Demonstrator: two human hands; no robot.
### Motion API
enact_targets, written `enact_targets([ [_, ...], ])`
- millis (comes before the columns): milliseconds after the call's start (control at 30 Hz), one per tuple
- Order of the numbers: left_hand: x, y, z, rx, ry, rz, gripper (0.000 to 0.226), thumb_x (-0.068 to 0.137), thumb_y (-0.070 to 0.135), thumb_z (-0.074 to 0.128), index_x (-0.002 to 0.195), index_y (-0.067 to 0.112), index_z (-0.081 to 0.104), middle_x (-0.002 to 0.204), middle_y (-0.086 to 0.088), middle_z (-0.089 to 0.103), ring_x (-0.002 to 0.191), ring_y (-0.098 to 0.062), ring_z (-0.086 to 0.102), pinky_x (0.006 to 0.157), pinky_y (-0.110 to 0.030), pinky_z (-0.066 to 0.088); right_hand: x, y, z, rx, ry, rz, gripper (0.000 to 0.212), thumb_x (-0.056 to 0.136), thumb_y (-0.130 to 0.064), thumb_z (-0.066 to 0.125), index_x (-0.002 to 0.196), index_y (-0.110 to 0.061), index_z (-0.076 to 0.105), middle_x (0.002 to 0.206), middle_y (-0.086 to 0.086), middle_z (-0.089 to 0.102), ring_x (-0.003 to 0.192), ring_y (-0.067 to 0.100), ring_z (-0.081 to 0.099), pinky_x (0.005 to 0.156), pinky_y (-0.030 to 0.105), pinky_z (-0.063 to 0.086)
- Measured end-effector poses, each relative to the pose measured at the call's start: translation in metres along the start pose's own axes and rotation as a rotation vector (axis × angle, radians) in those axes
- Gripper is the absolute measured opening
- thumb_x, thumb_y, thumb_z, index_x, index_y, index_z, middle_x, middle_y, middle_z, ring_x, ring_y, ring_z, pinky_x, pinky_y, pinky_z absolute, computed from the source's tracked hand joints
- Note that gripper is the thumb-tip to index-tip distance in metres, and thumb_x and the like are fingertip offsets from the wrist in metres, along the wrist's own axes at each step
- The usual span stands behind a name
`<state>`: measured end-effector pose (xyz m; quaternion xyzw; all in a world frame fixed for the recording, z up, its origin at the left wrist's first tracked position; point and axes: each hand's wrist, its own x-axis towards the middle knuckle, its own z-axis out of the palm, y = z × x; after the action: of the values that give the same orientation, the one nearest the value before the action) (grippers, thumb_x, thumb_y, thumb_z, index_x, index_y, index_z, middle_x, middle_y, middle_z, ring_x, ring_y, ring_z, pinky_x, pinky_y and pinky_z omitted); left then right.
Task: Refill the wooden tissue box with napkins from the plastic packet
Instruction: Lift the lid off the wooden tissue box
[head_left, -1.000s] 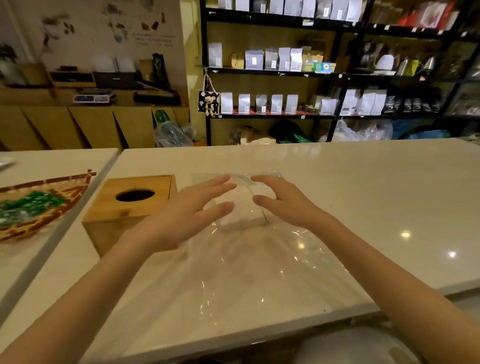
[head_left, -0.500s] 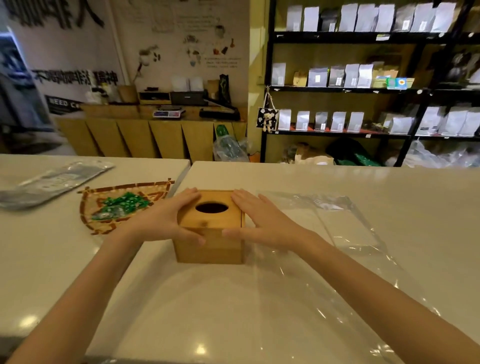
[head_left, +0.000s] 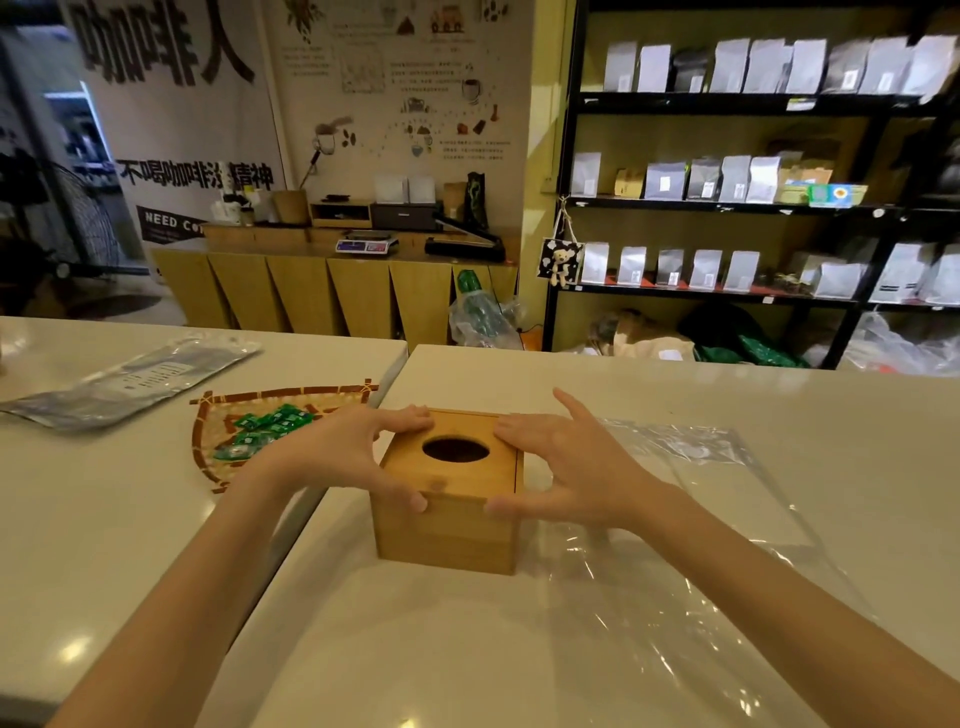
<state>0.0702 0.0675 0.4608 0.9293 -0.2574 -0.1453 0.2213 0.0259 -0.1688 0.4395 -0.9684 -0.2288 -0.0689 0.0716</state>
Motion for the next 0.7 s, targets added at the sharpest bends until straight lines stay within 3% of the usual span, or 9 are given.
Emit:
enact_targets([
  [133, -0.001, 0.003, -0.001, 0.008, 0.027, 0.017, 0.081, 0.067, 0.042, 0.075, 0.137, 0.035, 0.034, 0.138, 0.020, 0.034, 0.129, -0.009, 0.033, 0.108, -0.030, 0.030, -0.001, -0.003, 0.000, -0.080, 0.042, -0.030, 0.106, 0.057, -0.084, 0.012, 0.141, -0.023, 0.034, 0.149, -0.004, 0.037, 0.138, 0.009, 0.031, 0.116, 0.039, -0.007],
  [267, -0.001, 0.002, -0.003, -0.003, 0.015, 0.036, 0.081, 0.066, 0.048, 0.073, 0.136, 0.034, 0.036, 0.126, 0.024, 0.033, 0.115, -0.003, 0.035, 0.098, -0.024, 0.035, 0.000, -0.004, 0.000, -0.108, 0.066, -0.073, 0.107, 0.059, -0.084, 0.008, 0.137, -0.020, 0.042, 0.144, -0.002, 0.046, 0.134, 0.012, 0.039, 0.117, 0.039, 0.001],
  [333, -0.002, 0.001, -0.006, -0.056, 0.029, 0.040, 0.072, 0.069, 0.047, 0.071, 0.133, 0.032, 0.042, 0.124, 0.021, 0.038, 0.111, -0.004, 0.039, 0.092, -0.020, 0.037, 0.002, -0.004, -0.001, -0.006, 0.098, -0.056, 0.101, 0.062, -0.087, 0.015, 0.131, -0.021, 0.051, 0.136, -0.002, 0.055, 0.127, 0.012, 0.047, 0.114, 0.035, 0.009],
  [400, -0.002, 0.003, -0.010, -0.158, 0.068, 0.030, 0.070, 0.059, 0.067, 0.063, 0.121, 0.036, 0.053, 0.113, 0.022, 0.049, 0.100, -0.002, 0.047, 0.081, -0.014, 0.038, 0.007, -0.003, -0.002, 0.191, 0.159, -0.013, 0.085, 0.067, -0.078, 0.020, 0.117, -0.023, 0.062, 0.117, -0.001, 0.068, 0.111, 0.012, 0.056, 0.106, 0.027, 0.018],
  [467, 0.003, 0.004, -0.010, -0.272, 0.165, 0.022, 0.067, 0.050, 0.081, 0.054, 0.100, 0.038, 0.062, 0.097, 0.021, 0.057, 0.090, 0.001, 0.051, 0.079, -0.014, 0.037, 0.014, -0.002, -0.004, 0.364, 0.241, 0.037, 0.070, 0.071, -0.072, 0.020, 0.087, -0.027, 0.072, 0.080, -0.002, 0.072, 0.081, 0.008, 0.060, 0.091, 0.021, 0.031],
  [533, 0.012, 0.006, -0.005, -0.344, 0.329, -0.021, 0.050, 0.061, 0.078, 0.047, 0.082, 0.035, 0.062, 0.088, 0.012, 0.061, 0.084, -0.004, 0.054, 0.077, -0.019, 0.040, 0.022, -0.002, -0.005, 0.504, 0.341, 0.109, 0.062, 0.079, -0.071, 0.029, 0.048, -0.023, 0.051, 0.046, -0.003, 0.046, 0.048, 0.008, 0.044, 0.062, 0.016, 0.035],
  [600, 0.022, 0.008, 0.003, -0.390, 0.500, -0.037, 0.057, 0.064, 0.078, 0.040, 0.075, 0.028, 0.064, 0.086, -0.003, 0.065, 0.082, -0.014, 0.058, 0.071, -0.026, 0.044, 0.028, -0.003, -0.006, 0.598, 0.394, 0.171, 0.063, 0.084, -0.064, 0.030, 0.043, -0.017, 0.032, 0.044, -0.002, 0.031, 0.044, 0.010, 0.032, 0.054, 0.022, 0.028],
  [667, 0.029, 0.009, 0.009, -0.468, 0.600, 0.008, 0.080, 0.060, 0.084, 0.038, 0.078, 0.013, 0.070, 0.084, -0.010, 0.069, 0.079, -0.018, 0.062, 0.071, -0.031, 0.049, 0.031, -0.004, -0.005, 0.658, 0.435, 0.178, 0.063, 0.082, -0.061, 0.026, 0.047, -0.010, 0.038, 0.049, 0.005, 0.039, 0.050, 0.017, 0.038, 0.059, 0.030, 0.033],
  [700, 0.031, 0.009, 0.010, -0.513, 0.630, 0.028, 0.079, 0.062, 0.081, 0.039, 0.080, 0.011, 0.071, 0.082, -0.009, 0.070, 0.079, -0.018, 0.064, 0.072, -0.031, 0.050, 0.033, -0.004, -0.004, 0.676, 0.449, 0.162, 0.067, 0.083, -0.061, 0.024, 0.055, -0.005, 0.047, 0.055, 0.010, 0.048, 0.056, 0.022, 0.046, 0.063, 0.034, 0.038],
])
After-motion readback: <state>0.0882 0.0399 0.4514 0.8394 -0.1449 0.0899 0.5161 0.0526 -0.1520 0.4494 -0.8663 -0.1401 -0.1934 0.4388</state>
